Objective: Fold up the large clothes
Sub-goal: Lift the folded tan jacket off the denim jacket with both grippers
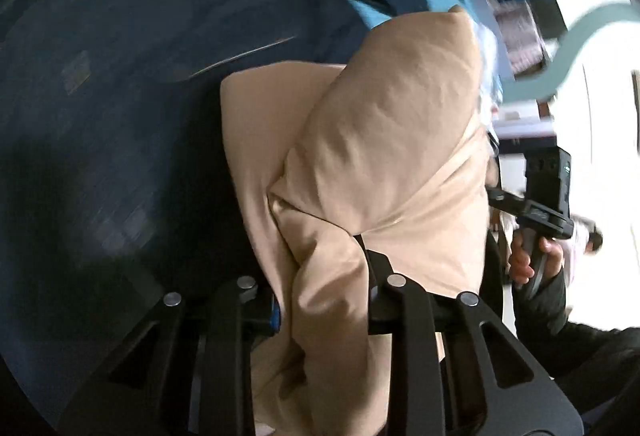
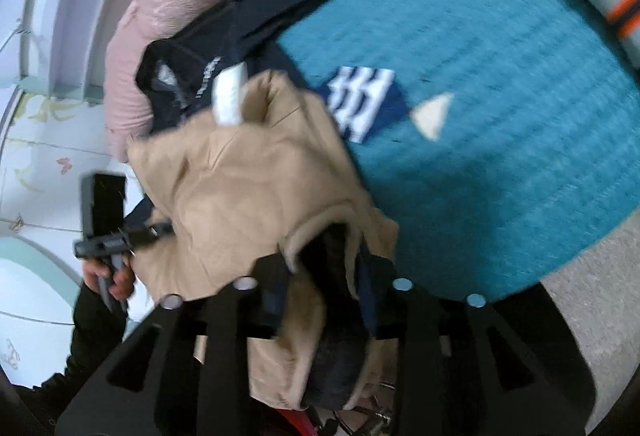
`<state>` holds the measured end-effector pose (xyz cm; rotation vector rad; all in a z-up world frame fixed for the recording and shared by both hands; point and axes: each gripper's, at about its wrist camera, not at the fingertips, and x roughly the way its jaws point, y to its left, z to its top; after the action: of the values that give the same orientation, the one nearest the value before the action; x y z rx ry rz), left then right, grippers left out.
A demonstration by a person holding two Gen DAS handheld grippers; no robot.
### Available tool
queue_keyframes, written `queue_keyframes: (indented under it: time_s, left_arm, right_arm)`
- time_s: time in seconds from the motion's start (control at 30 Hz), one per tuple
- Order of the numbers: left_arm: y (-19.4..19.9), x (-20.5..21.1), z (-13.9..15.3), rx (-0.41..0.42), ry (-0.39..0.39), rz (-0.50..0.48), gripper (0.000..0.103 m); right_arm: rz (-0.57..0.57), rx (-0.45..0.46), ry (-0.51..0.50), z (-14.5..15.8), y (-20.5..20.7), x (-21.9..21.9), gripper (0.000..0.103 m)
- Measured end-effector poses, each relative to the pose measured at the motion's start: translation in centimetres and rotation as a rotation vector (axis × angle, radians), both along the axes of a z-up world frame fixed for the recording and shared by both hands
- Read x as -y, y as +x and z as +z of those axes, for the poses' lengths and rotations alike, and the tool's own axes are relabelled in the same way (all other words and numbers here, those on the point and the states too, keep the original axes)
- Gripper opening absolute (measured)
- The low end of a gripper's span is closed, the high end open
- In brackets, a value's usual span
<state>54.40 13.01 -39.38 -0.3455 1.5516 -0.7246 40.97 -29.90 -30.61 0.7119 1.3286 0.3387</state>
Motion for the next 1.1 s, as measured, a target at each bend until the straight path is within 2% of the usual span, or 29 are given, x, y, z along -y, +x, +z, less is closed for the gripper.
queue_keyframes:
  time_s: [0.03,0.13,0.23,0.4,0.5,0.6,0.67,0.73,0.8,0.97,1.0,1.1]
  left_arm:
    - [-0.7,-1.7,-0.3,-0.011,-0.006,0.032,0.026]
    - [-2.1,-4.9,-0.9,-0.036,-0.010,0.118,0.026]
    - [-2.8,-6.0,-0.9,-0.037,-0.021,0.165,0.026]
    - [-2.3,-6.5,-0.9,-0.040,-0.014,0.202,0.027]
    - [-2.3,-6.3,-1.0,-0.044,-0.017,0.214,0.027]
    - [-2.4,-6.3,-1.0,-0.046,-0.011,0.216,0.028]
    - [-2.4,-6.8,-1.1,-0.046,-0.003,0.213,0.028]
    - [-2.7,-7.1,-1.2,-0.047,0.001,0.217,0.029]
    - [-2.8,-7.1,-1.2,-0.047,0.006,0.220,0.030]
    - [-3.1,-7.5,-1.3,-0.054,0.008,0.228,0.032]
    - [-3.1,-7.5,-1.3,-0.055,0.009,0.229,0.032]
    - [-3.1,-7.6,-1.4,-0.059,0.012,0.231,0.034]
  right_arm:
    - [-0.004,0.001,0.003,0.1,0.1,-0.3,0.044]
    - [-0.021,0.018,0.031,0.1,0.1,-1.0,0.053]
    - [-0.033,0.017,0.010,-0.1,-0.1,-1.8,0.054]
    - [-0.001,0.021,0.034,-1.1,0.0,-3.6,0.060]
    - [0.008,0.009,0.085,-2.2,0.8,-4.6,0.060]
    - [-0.032,0.015,0.102,-2.4,1.4,-4.5,0.061]
    - [-0.072,0.059,0.145,-1.8,1.7,-4.1,0.061]
    - [-0.101,0.102,0.131,-0.9,2.0,-4.0,0.063]
    - [-0.065,0.130,0.115,-0.5,2.8,-4.9,0.067]
    - [0.050,0.136,-0.080,-1.5,3.6,-7.2,0.067]
    - [0.055,0.119,-0.084,-2.1,3.5,-7.1,0.067]
    - [0.051,0.073,0.005,-3.8,3.5,-6.4,0.067]
